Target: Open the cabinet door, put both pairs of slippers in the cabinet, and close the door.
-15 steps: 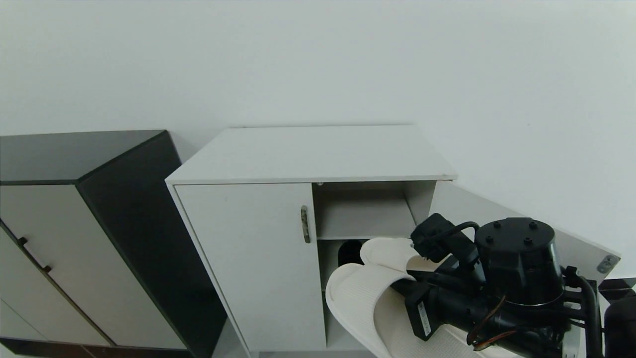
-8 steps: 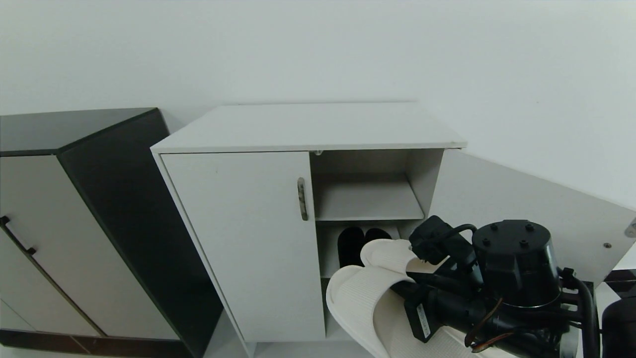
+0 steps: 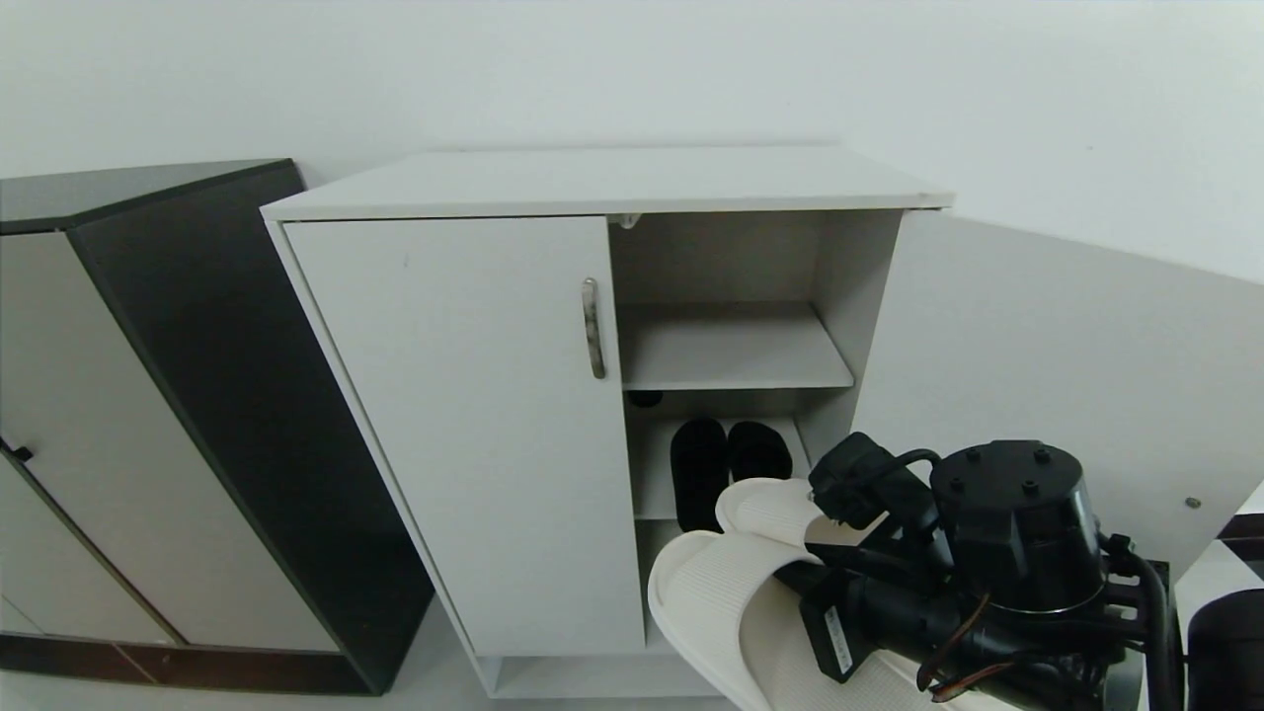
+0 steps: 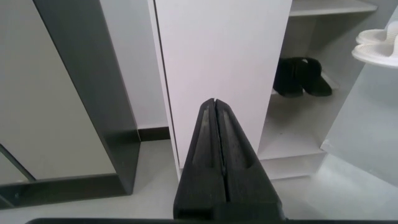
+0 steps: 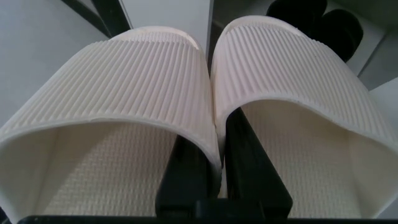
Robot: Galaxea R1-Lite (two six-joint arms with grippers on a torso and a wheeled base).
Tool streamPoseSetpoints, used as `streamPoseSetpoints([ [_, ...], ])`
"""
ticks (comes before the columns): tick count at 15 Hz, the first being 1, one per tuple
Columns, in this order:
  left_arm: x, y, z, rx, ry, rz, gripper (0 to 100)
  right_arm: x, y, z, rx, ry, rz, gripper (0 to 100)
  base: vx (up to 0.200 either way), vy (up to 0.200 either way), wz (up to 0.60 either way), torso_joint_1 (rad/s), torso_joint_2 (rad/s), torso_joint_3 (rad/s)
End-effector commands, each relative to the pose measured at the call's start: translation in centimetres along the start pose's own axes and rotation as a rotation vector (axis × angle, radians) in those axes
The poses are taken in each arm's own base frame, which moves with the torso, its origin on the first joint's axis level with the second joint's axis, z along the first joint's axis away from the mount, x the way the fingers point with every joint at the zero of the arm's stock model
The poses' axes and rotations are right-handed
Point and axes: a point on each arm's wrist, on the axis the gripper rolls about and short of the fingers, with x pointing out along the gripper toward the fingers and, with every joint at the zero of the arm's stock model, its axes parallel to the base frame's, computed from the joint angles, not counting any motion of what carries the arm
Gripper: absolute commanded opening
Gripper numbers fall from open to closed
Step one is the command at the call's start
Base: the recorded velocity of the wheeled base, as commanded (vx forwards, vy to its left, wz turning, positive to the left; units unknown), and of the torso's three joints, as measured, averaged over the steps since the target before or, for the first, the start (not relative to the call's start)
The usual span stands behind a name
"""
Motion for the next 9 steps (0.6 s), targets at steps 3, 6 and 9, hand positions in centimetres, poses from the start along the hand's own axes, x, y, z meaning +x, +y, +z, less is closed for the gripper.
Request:
streamPoseSetpoints([
  [3, 0.0, 0.0, 0.0, 0.000, -0.001, 0.000, 0, 0.6, 0.1, -0.4, -0.001, 0.018, -0.002, 0, 0.000, 0.000, 0.00, -0.033, 0.43, 0.398],
  [6, 0.0, 0.0, 0.0, 0.000, -0.001, 0.000, 0, 0.9, 0.1, -0.3, -0.001, 0.019, -0.003, 0, 0.000, 0.000, 0.00, -0.005, 0.15, 0.128],
  [9, 0.0, 0.0, 0.0, 0.000, -0.001, 0.000, 0, 2.3, 0.2, 0.6, 0.015, -0.025, -0.089, 0, 0.000, 0.000, 0.00, 0.000, 0.00, 0.000],
])
